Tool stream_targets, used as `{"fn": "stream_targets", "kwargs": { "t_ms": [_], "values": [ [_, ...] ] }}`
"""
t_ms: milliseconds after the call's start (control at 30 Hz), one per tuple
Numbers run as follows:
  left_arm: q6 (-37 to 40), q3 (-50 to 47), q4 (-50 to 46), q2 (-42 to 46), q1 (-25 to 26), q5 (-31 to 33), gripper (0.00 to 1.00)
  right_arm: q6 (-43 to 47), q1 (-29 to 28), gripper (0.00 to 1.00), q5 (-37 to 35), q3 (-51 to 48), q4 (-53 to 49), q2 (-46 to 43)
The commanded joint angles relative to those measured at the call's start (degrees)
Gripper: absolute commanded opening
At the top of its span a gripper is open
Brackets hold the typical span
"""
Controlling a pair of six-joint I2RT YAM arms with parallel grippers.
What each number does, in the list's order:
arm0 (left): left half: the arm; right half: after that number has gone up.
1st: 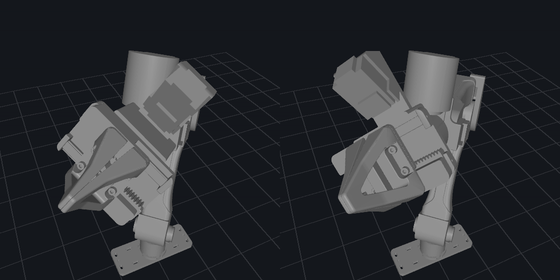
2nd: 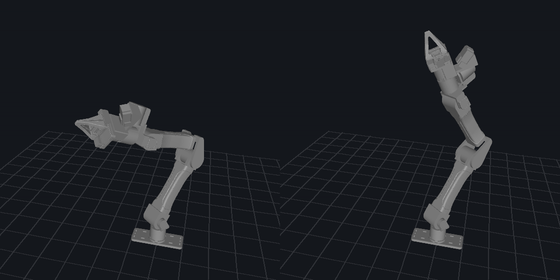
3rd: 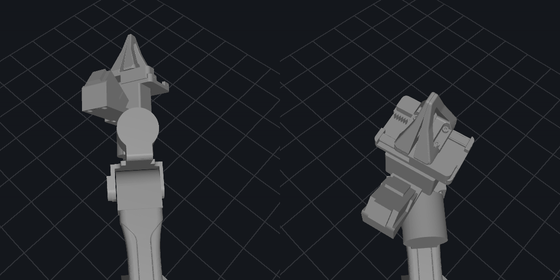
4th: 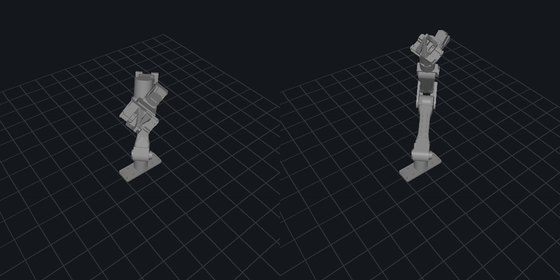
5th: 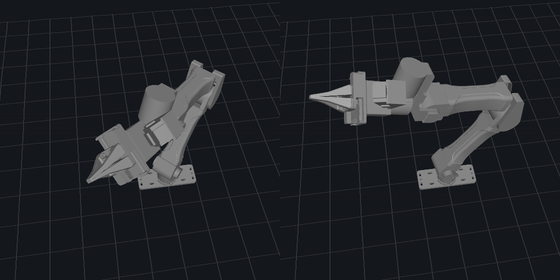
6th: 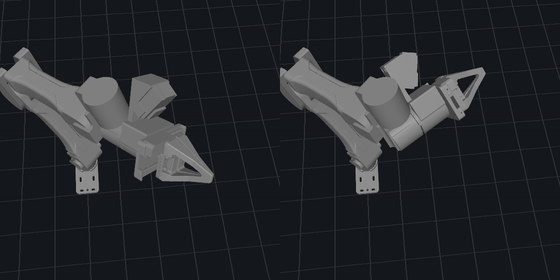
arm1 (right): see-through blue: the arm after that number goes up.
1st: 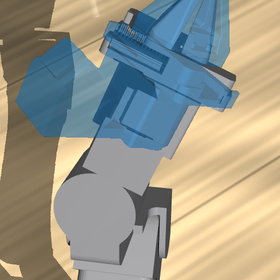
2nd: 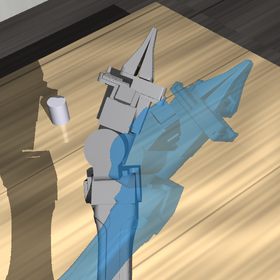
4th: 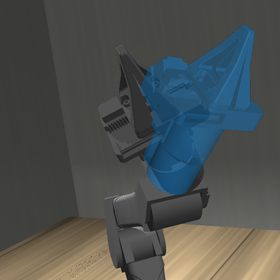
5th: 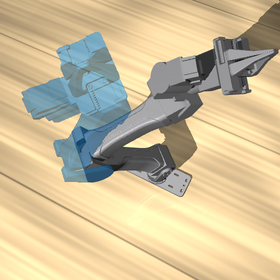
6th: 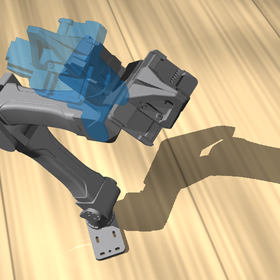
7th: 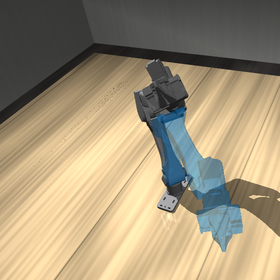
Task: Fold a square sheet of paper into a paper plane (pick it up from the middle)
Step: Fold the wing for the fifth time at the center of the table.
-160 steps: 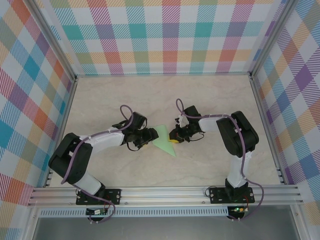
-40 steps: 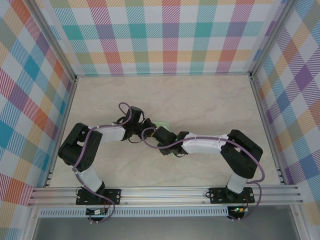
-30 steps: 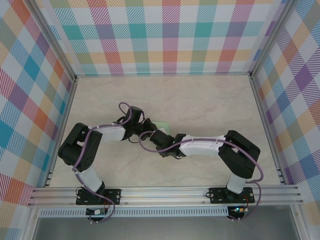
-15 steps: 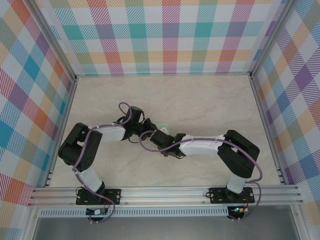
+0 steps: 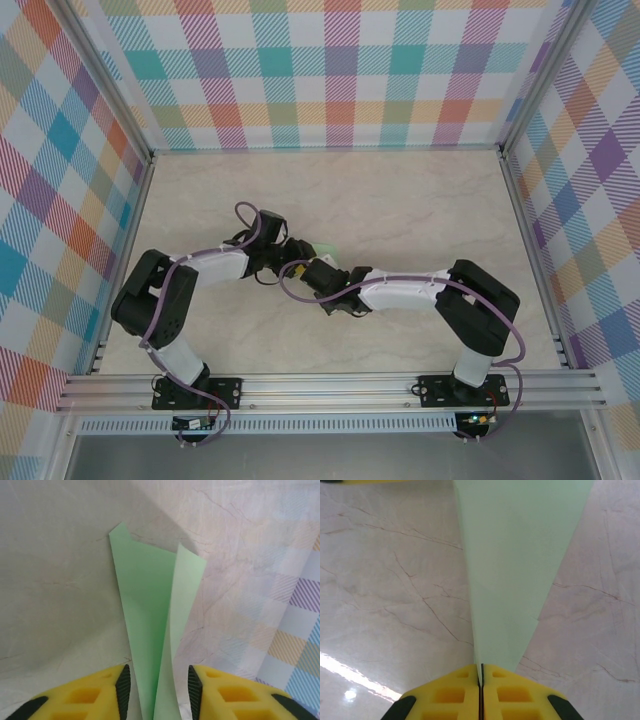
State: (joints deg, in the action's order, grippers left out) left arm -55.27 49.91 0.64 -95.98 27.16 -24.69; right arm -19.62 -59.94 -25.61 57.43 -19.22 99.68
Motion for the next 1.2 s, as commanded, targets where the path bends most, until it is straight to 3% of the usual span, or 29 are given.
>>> {"fn": "stream_targets", "kwargs": {
  "t_ms": [0,233,867,1033,1167],
  "values": [
    [2.82,2.87,-7.94,3.51,-1.05,4.23,0.49,0.69,0.53,0.09,2.51,-0.92,1.94,-2.11],
    [3.1,3.8,-11.25,2.32,-1.05,4.99,0.58,-0.87,0.51,0.11,3.41,0.49,2.47,0.57],
    [5.88,8.28,-13.55,-3.76,-1.06,1.59,0.55,0.37,0.5,0.15,5.83,-0.8,3.8,1.61],
    [5.63,8.11,-13.74,-3.88,-1.05,1.49,0.43,0.57,0.52,0.16,5.3,-1.27,3.84,1.07],
    [5.53,8.55,-14.63,-4.16,-1.06,1.66,0.23,0.51,0.43,0.18,5.74,-1.35,3.89,0.59]
  ]
}}
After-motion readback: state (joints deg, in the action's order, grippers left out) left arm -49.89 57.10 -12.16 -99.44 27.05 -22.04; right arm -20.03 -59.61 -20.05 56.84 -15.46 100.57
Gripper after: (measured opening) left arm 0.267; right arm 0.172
